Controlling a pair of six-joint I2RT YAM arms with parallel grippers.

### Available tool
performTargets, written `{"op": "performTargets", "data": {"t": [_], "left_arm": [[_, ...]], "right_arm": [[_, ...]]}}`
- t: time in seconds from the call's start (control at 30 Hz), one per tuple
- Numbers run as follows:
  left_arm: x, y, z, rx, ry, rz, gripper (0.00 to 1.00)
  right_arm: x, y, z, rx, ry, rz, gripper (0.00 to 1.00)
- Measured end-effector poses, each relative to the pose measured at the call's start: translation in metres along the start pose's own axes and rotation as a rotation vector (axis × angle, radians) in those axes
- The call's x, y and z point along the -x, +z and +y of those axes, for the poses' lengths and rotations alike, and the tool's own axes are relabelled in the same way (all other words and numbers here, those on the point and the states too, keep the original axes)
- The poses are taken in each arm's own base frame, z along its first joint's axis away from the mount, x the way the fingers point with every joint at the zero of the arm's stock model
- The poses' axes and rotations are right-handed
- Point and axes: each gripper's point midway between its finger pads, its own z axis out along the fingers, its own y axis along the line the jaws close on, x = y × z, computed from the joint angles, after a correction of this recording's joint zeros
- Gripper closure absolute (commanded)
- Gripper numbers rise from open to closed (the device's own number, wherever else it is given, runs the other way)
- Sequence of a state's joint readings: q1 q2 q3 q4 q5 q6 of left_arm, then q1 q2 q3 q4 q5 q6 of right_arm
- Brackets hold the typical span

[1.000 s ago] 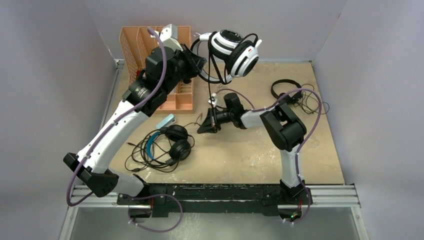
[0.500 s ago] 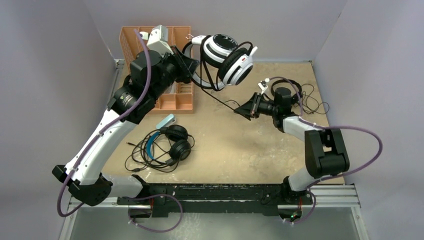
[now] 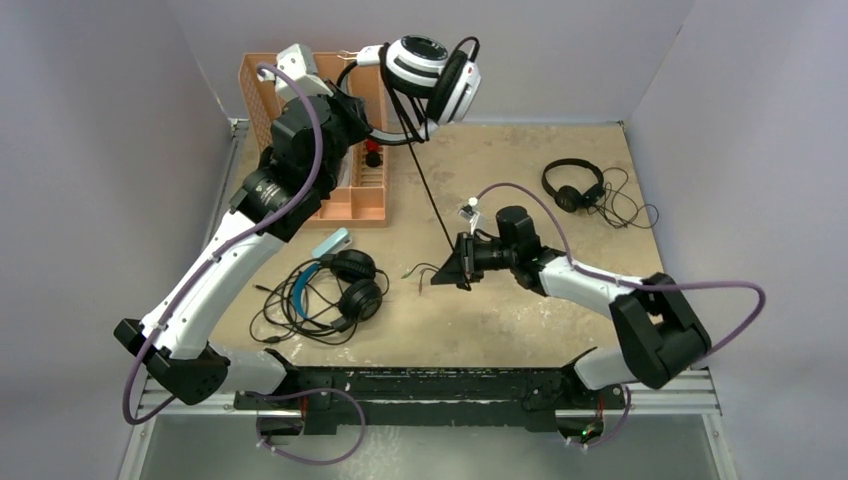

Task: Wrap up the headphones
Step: Wrap the headphones cable around the headphones.

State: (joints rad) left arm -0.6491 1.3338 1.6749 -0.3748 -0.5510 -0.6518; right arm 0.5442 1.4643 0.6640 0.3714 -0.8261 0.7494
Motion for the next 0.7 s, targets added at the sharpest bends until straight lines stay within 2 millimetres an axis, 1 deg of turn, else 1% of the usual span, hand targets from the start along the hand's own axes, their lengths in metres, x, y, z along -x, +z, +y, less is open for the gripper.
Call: {"op": "performTargets", "data": {"t": [0.1,0.17,0.3,0.37,0.47,0.53,0.6,0.7], "left_arm": [[0.006,0.004,0.013,0.068,0.025,-0.049,1.0],[0.011,0.005,0.017,0.091,0.035,-0.071,1.0],[0.009,0.005,0.019,0.09,0.063,-0.06,1.0],[0.007,0.005,0.018,0.07,0.071,-0.039,1.0],[0.002,0.002,0.015,0.005,0.079,0.019,1.0],[-0.006,-0.004,0.008,-0.072,0.09,0.084,1.0],[-0.021,-0.015,-0.004,-0.183,0.105,0.171,1.0],[-0.052,-0.039,-0.03,-0.401,0.11,0.321,1.0]], "right_arm": [[0.002,-0.01,0.005,-0.015,-0.023,-0.031,1.0],[0.001,-0.013,0.007,-0.019,-0.036,-0.029,1.0],[-0.001,-0.023,-0.003,-0.067,-0.033,-0.025,1.0],[0.007,-0.035,-0.013,-0.099,-0.016,-0.053,1.0],[0.034,-0.063,-0.037,-0.162,0.028,-0.154,1.0],[0.058,-0.085,-0.054,-0.206,0.06,-0.239,1.0],[0.082,-0.103,-0.064,-0.235,0.064,-0.308,1.0],[0.117,-0.114,-0.067,-0.249,0.044,-0.36,1.0]]}}
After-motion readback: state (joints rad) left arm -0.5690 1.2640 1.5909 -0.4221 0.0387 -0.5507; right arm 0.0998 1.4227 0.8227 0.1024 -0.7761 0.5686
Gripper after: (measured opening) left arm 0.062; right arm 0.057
